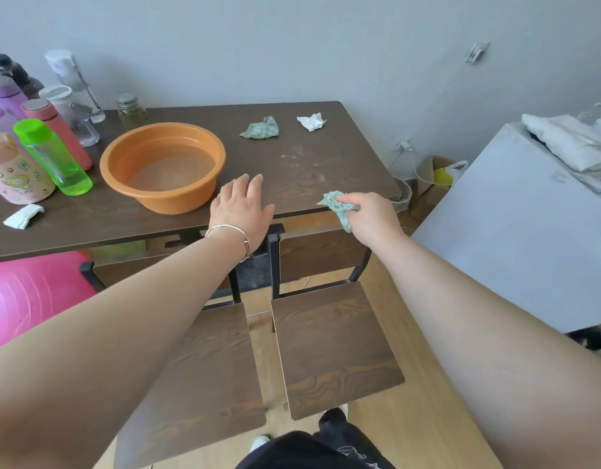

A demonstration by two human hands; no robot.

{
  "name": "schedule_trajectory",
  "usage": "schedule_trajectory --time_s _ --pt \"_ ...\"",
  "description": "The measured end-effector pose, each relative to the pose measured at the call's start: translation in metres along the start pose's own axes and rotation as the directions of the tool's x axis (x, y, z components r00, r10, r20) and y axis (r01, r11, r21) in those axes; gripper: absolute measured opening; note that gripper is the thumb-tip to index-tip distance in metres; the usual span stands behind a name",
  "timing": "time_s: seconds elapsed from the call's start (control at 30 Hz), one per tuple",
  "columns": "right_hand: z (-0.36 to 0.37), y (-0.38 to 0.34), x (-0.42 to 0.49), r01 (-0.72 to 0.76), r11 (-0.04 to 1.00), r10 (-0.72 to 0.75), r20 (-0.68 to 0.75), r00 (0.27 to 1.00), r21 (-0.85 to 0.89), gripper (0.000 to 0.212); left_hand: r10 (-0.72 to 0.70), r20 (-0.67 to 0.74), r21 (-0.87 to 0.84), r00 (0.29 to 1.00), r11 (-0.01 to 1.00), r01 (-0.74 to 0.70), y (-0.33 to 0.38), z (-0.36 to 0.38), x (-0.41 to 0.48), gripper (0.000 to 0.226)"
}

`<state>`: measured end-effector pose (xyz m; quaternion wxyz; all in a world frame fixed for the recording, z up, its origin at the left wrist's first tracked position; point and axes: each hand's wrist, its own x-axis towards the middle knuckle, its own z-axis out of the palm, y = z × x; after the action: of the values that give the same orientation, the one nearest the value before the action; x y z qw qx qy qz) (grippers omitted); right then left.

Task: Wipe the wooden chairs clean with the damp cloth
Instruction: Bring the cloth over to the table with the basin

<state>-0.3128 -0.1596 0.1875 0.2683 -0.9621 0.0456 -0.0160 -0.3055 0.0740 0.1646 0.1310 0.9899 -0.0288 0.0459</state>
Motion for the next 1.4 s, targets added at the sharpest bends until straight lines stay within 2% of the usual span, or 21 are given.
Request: schedule_trajectory --time_s 0.23,0.53,0.7,0.9,1.07,1.23,1.4 --pt "0.017 0.014 0.052 0.009 0.999 -0.012 0.057 0.998 0.048 0.043 -0.057 0.016 0.032 0.998 0.998 0.057 0.006 0.022 0.034 0.059" --pt "0.054 0.040 0.176 0.038 0.995 -0.053 0.176 0.983 0.088 0.040 -0.235 0.048 0.061 0.971 0.971 0.232 0.011 0.056 0.093 0.058" --pt "0.090 0.046 0.244 0.011 0.998 -0.025 0.213 0.977 0.066 0.035 -0.252 0.071 0.104 0.965 0.964 0.244 0.011 0.071 0.132 0.059" --pt "0.126 0.041 0.299 0.065 0.998 -0.068 0.261 0.963 0.023 0.023 -0.276 0.058 0.130 0.959 0.955 0.267 0.010 0.085 0.168 0.060" --pt "0.152 0.039 0.329 0.166 0.984 -0.136 0.322 0.937 -0.067 0.034 -0.275 0.052 0.171 0.960 0.950 0.263 0.005 0.097 0.171 0.061" --pt "0.168 0.045 0.334 0.228 0.943 -0.104 0.434 0.895 -0.243 0.033 -0.299 0.075 0.178 0.951 0.943 0.283 0.002 0.099 0.167 0.061" --pt "0.159 0.046 0.333 0.278 0.931 -0.117 0.530 0.840 -0.235 0.053 -0.311 0.078 0.156 0.947 0.942 0.296 0.007 0.091 0.166 0.061"
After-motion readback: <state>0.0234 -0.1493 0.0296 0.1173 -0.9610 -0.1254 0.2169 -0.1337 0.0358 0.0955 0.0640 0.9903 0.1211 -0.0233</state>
